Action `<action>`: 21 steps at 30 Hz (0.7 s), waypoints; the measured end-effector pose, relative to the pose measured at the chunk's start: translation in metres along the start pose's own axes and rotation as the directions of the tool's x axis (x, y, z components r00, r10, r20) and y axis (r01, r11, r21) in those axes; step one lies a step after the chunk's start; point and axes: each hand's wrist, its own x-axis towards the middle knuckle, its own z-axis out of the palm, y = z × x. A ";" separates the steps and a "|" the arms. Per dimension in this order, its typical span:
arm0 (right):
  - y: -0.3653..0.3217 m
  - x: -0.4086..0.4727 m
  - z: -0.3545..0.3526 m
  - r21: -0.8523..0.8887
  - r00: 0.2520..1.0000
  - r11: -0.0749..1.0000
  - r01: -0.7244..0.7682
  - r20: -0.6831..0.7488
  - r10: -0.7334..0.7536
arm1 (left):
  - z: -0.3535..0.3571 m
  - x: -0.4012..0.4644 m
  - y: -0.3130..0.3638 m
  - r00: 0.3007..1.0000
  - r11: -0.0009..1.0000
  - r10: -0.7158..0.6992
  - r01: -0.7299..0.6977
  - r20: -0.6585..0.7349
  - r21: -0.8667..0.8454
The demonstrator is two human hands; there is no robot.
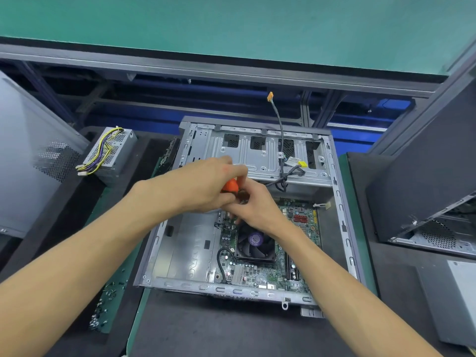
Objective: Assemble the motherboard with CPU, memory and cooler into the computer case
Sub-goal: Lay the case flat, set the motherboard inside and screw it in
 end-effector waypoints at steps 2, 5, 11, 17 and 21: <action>0.003 0.000 -0.001 -0.017 1.000 1.000 -0.013 0.003 0.013 | -0.001 -0.002 0.000 0.997 0.996 0.046 -0.042 0.054 -0.076; 0.006 0.002 -0.003 -0.004 0.998 0.999 -0.050 0.039 0.050 | 0.006 -0.004 0.004 0.998 0.999 -0.023 0.025 -0.058 0.021; 0.009 0.004 0.001 -0.016 1.000 0.999 -0.029 0.000 0.029 | 0.005 0.000 0.004 0.987 0.988 -0.099 0.113 -0.125 0.109; 0.014 0.004 -0.005 0.048 0.999 0.998 -0.050 0.006 0.049 | -0.005 -0.005 -0.011 1.000 0.998 -0.015 0.014 0.019 0.061; 0.011 0.003 -0.004 0.014 1.000 1.000 -0.022 -0.020 0.022 | 0.004 -0.013 -0.017 0.998 1.000 0.016 -0.017 -0.065 -0.009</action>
